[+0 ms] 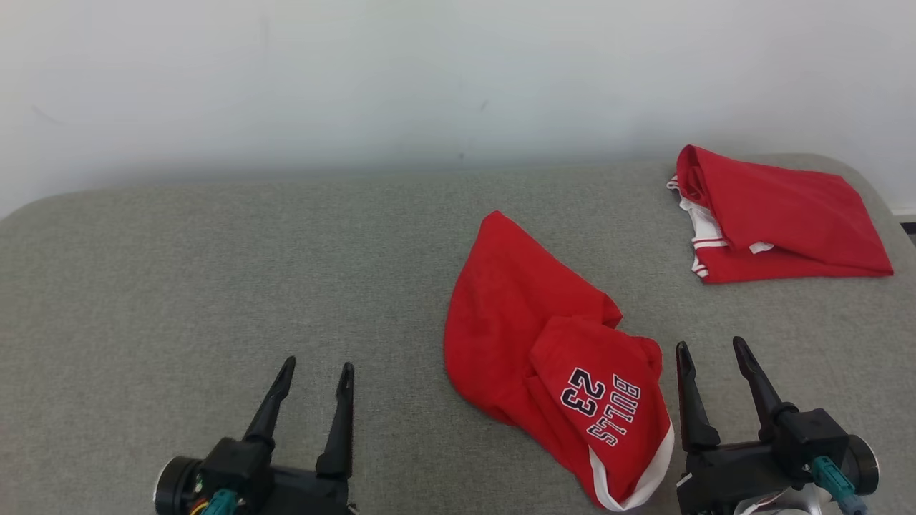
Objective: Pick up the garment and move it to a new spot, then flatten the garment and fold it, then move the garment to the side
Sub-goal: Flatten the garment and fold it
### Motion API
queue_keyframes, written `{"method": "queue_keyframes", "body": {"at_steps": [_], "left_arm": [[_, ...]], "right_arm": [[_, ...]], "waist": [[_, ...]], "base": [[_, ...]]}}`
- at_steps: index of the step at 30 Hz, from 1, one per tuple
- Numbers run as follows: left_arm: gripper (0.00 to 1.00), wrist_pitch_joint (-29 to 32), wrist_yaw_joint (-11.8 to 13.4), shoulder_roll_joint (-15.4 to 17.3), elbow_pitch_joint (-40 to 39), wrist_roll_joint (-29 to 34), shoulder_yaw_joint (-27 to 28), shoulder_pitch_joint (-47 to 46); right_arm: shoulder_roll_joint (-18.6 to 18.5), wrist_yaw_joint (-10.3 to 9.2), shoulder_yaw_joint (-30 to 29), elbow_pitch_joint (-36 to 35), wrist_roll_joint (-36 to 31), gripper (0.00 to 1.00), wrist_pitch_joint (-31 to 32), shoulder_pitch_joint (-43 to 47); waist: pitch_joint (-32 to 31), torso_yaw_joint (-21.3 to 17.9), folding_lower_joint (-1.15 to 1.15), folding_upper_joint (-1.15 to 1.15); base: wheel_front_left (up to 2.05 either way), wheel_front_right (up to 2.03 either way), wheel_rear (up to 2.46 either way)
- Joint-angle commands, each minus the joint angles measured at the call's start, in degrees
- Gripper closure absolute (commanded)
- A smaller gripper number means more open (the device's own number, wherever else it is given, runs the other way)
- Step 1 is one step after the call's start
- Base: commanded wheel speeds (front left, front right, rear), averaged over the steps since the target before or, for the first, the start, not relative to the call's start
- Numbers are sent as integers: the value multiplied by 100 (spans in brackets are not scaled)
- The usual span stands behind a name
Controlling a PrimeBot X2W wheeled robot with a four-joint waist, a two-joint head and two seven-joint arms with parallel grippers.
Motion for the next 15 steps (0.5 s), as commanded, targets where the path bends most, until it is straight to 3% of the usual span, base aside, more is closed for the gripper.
{"method": "queue_keyframes", "body": {"at_steps": [1, 15], "left_arm": [[0, -12, -36, -6, 32, 47, -38, -112], [0, -12, -32, 430, 1405, -417, -1780, -1851]], "right_arm": [[27, -16, 17, -20, 22, 0, -4, 23], [69, -16, 167, -35, 266, 0, -5, -237]], "waist": [[84, -161, 0, 0], [546, -1044, 0, 0]], "base": [[0, 0, 0], [0, 0, 0]]}}
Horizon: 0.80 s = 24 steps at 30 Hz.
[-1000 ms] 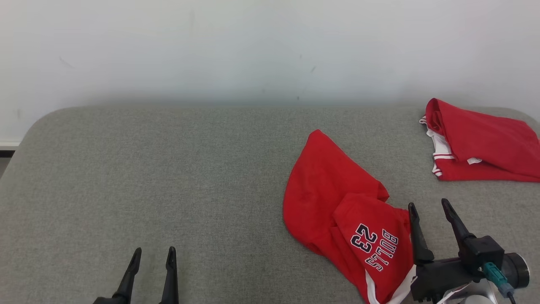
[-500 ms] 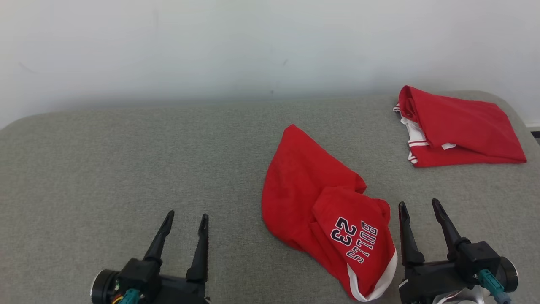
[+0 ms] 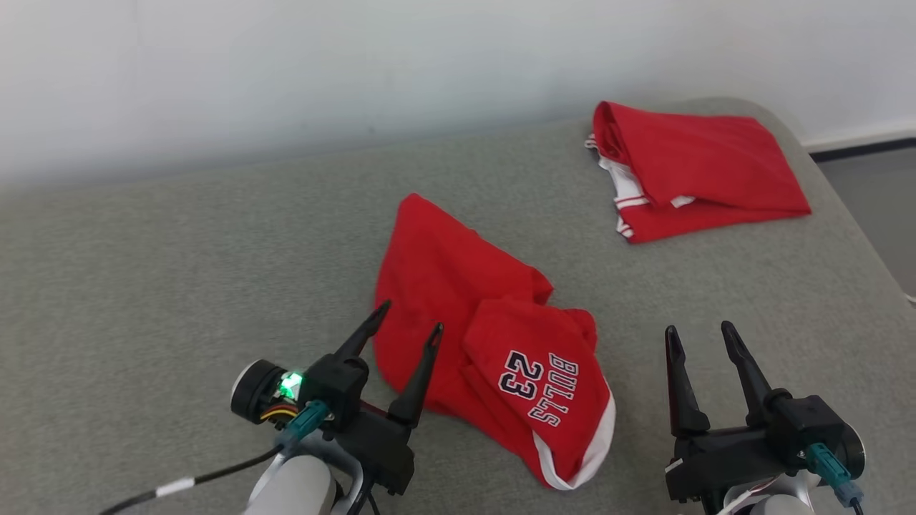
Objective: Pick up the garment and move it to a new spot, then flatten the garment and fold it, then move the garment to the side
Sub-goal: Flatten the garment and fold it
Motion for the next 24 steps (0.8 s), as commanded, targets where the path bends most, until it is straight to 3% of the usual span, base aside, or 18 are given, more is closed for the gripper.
{"method": "queue_keyframes", "body": {"at_steps": [1, 16, 17, 18, 19, 20, 24], "left_arm": [[0, -11, -2, 45, 97, -80, -82, -94], [0, 333, 2, 389, 1072, -1375, -1801, -1079], [8, 361, 2, 392, 1094, -1489, -1874, -1099], [58, 395, 2, 397, 1112, -1579, -1965, -1116], [94, 396, 2, 416, 1123, -1627, -2050, -1154], [100, 381, 2, 433, 1138, -1677, -2112, -1188], [100, 319, 2, 434, 1203, -1920, -2328, -1263]], "right_arm": [[19, -16, 20, -12, 66, 0, -5, -64], [19, -16, 28, 5, 223, 0, -5, -125], [20, -16, 18, 6, 225, 0, -5, -129], [20, -16, 6, 5, 227, 0, -5, -130], [20, -16, -1, 3, 226, 0, -5, -129], [20, -16, 2, 2, 224, 0, -5, -124], [20, -16, -17, 4, 207, 0, -5, -99]], "waist": [[189, -226, 0, 0], [341, -436, 0, 0], [336, -433, 0, 0], [331, -429, 0, 0], [324, -421, 0, 0], [316, -414, 0, 0], [276, -368, 0, 0]], "base": [[0, 0, 0], [0, 0, 0], [0, 0, 0], [0, 0, 0], [0, 0, 0], [0, 0, 0], [0, 0, 0]]}}
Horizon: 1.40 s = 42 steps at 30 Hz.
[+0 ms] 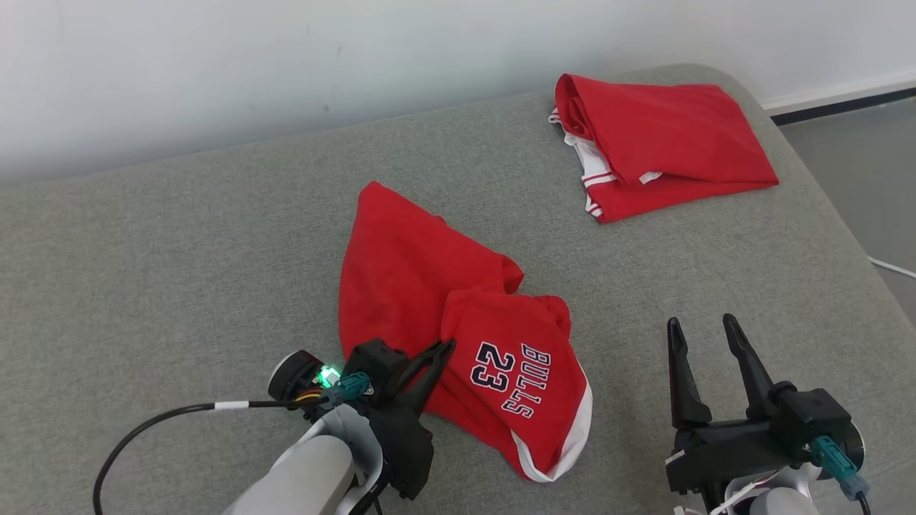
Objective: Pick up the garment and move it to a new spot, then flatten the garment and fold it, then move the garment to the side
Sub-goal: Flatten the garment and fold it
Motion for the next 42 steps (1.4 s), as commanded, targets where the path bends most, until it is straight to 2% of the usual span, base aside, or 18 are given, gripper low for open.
{"method": "queue_keyframes", "body": {"at_steps": [1, 7, 14, 19, 25, 31, 32, 35, 42], "left_arm": [[100, -86, 8, 10, 36, -122, -68, -93], [100, -266, 11, 62, -13, -218, 58, -179], [100, -368, 260, 397, -574, -238, 446, 134], [100, -378, 576, 754, -1280, -298, 723, 676], [100, -358, 1075, 1161, -2286, -468, 918, 1626], [100, -344, 1544, 1404, -2944, -778, 1132, 2590], [100, -354, 1653, 1425, -3008, -865, 1183, 2871], [100, -373, 1709, 1364, -2991, -953, 1282, 3175], [100, -383, 1619, 1154, -2565, -932, 1539, 3418]], "right_arm": [[16, -16, -22, -9, 0, 0, -6, 5], [16, -16, -113, -26, -57, 0, -6, 151], [15, -16, -199, 47, -165, 0, -6, 318], [12, -16, -181, 95, -184, 0, -6, 361], [13, -16, -178, 152, -220, 0, -7, 425], [13, -16, -153, 193, -207, 0, -6, 451], [13, -16, -147, 221, -205, 0, -6, 441], [13, -16, -154, 247, -222, 0, -6, 425], [13, -16, -136, 313, -238, 0, -6, 446]], "waist": [[-33, 43, 0, 0], [-135, 251, 0, 0], [-336, 795, 0, 0], [-434, 1181, 0, 0], [-464, 1565, 0, 0], [-422, 1761, 0, 0], [-402, 1795, 0, 0], [-375, 1833, 0, 0], [-395, 1837, 0, 0]], "base": [[0, 0, 0], [0, 0, 0], [0, 0, 0], [0, 0, 0], [0, 0, 0], [0, 0, 0], [0, 0, 0], [0, 0, 0], [0, 0, 0]]}}
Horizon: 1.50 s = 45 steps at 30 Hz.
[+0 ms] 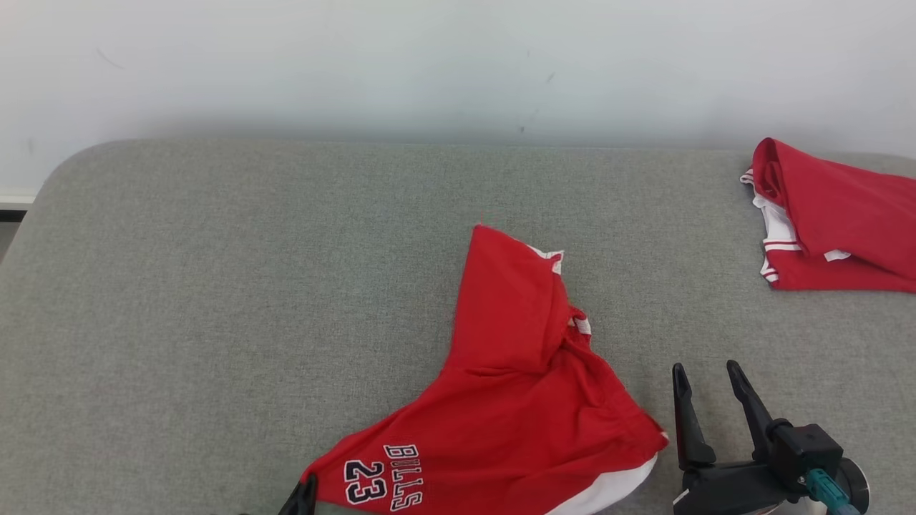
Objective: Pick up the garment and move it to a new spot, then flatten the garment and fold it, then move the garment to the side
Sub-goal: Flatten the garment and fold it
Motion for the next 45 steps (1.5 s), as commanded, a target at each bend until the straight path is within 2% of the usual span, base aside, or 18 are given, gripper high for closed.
{"method": "queue_keyframes", "body": {"at_steps": [1, 14, 19, 20, 21, 22, 27, 31, 37, 45], "left_arm": [[100, -33, -25, -41, 78, 84, 85, 89], [100, -28, 22, -200, -122, 588, 1064, 373], [100, -26, -46, -289, 3, 721, 1096, 438], [80, -26, -44, -325, 12, 781, 1120, 424], [17, -26, -31, -360, -16, 854, 1167, 397], [0, -26, -28, -411, -58, 919, 1230, 386], [0, -26, -62, -659, -401, 1365, 1704, 485], [0, -26, -171, -868, -598, 1693, 2125, 627], [0, -26, -445, -1230, -643, 2168, 2648, 849], [0, -27, -819, -1629, -435, 2792, 3098, 1019]], "right_arm": [[9, -16, 11, 36, -29, 0, -5, 60], [8, -16, -51, 60, 6, 0, -5, 141], [8, -16, -3, 113, 71, 0, -5, 177], [8, -16, 8, 123, 80, 0, -5, 185], [8, -16, 19, 126, 84, 0, -5, 199], [8, -16, 23, 128, 81, 0, -5, 215], [8, -16, 48, 152, 69, 0, -5, 219], [10, -16, 294, 170, 84, 0, -5, 245], [-151, -16, 1049, 555, 302, 0, -5, 201], [-487, -16, 2061, 1069, 1088, 0, 226, -127]], "waist": [[-32, -21, 0, 0], [-184, -71, 0, 0], [-236, -70, 0, 0], [-253, -70, 0, 0], [-268, -68, 0, 0], [-284, -64, 0, 0], [-354, -43, 0, 0], [-404, -35, 0, 0], [-481, -13, 0, 0], [-554, 42, 0, 0]], "base": [[0, 0, 0], [0, 0, 0], [0, 0, 0], [0, 0, 0], [0, 0, 0], [0, 0, 0], [0, 0, 0], [0, 0, 0], [0, 0, 0], [0, 0, 0]]}}
